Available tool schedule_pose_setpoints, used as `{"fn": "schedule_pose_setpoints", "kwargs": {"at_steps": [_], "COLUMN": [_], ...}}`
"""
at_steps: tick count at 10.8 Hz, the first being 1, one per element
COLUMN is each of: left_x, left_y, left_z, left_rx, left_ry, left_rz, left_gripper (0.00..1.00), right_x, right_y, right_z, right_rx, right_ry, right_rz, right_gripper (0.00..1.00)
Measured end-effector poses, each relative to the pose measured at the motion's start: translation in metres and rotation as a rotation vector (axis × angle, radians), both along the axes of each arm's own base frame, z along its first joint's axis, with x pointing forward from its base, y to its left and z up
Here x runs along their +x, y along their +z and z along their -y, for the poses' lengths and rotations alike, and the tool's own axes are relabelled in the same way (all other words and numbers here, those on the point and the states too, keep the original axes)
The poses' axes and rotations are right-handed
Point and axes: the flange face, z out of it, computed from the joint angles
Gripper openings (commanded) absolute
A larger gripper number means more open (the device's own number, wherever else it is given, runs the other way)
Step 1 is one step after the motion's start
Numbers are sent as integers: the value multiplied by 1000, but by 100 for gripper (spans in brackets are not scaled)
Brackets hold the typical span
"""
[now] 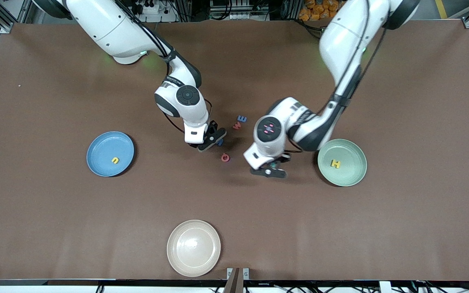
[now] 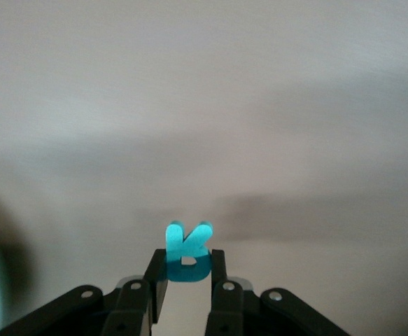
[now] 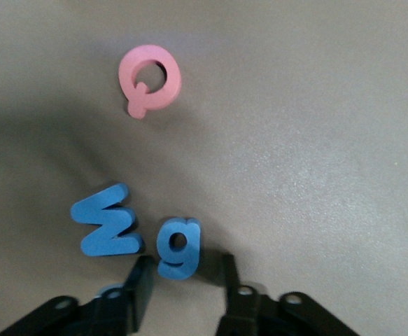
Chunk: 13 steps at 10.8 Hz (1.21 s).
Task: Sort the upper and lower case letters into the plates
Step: 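Place the R on the green plate while the right gripper carries the g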
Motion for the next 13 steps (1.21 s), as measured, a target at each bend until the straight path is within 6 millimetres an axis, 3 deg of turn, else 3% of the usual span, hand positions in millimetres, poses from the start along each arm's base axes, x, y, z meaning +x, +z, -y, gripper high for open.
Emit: {"fn": "schedule_pose_setpoints", "kwargs": {"at_steps": [1,2,3,4,5,6,8,10,13], "left_x": [14,21,23,21,17,13,7,6,3], "left_y": [9,12,9,5,1,-2,-4,0,11], "left_z": [-45,-92,-141,-185,-219,-238,-241,-234,-199], "left_rx": [5,10,15,13,7,4,4,-5,-127], "left_ry": [-15,-30,-38,-40,-34,-26,-25,-33,38], "left_rz": [-24,-51,-86,-109,-119,-126,-129,-119,-123], "left_gripper": [5,5,16,36,99,100,100,100,100], "right_x": [0,1,1,1,2,3,14,34,59], "right_y": [0,1,1,1,1,2,5,21,63], "right_z": [-1,-1,-2,-2,-1,0,9,33,76], "right_rx": [-1,0,0,0,0,-1,-7,-72,-86], "right_ry": [4,4,6,5,5,2,-19,-55,-112], "right_rz": [3,5,7,8,8,9,15,2,-67], "right_gripper": [24,10,0,0,0,0,0,0,0]}}
